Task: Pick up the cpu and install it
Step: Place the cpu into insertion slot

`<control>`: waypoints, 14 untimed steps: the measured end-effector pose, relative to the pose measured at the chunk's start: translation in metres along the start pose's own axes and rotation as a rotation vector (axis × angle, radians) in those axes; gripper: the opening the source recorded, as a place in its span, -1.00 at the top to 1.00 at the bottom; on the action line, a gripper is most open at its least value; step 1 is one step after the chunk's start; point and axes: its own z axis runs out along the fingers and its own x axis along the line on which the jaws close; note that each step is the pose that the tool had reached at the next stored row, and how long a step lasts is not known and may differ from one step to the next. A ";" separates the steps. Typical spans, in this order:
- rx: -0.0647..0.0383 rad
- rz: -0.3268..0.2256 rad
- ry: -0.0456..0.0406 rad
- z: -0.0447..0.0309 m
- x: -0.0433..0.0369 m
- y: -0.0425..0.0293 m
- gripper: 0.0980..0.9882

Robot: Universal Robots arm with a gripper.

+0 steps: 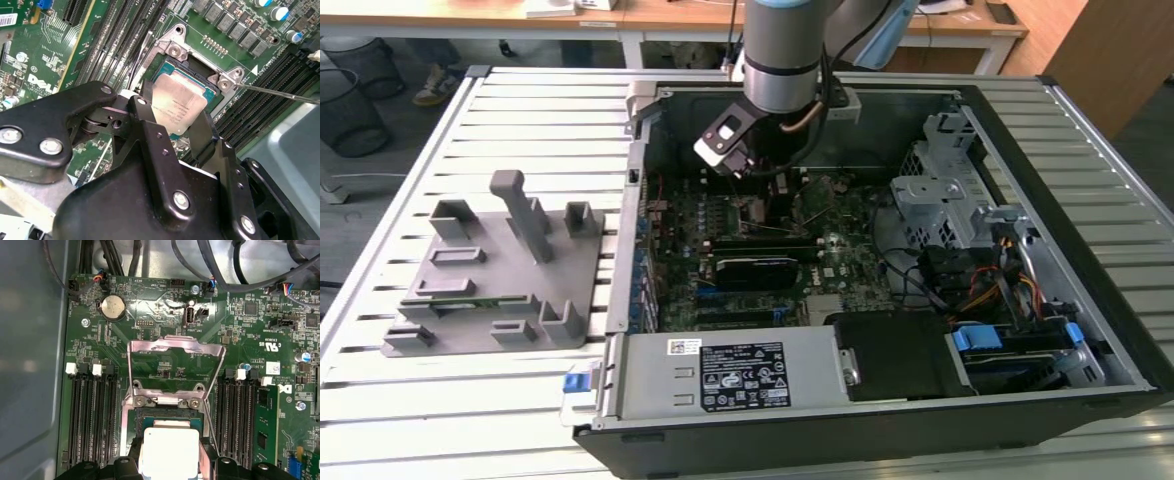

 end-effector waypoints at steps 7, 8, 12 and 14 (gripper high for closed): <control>0.000 0.000 0.0001 0.0021 0.0010 0.0005 0.03; 0.000 0.000 0.0001 0.0024 0.0011 0.0004 0.03; 0.000 0.001 -0.0001 0.0048 0.0012 0.0004 0.03; 0.000 0.002 -0.0001 0.0056 0.0015 0.0003 0.03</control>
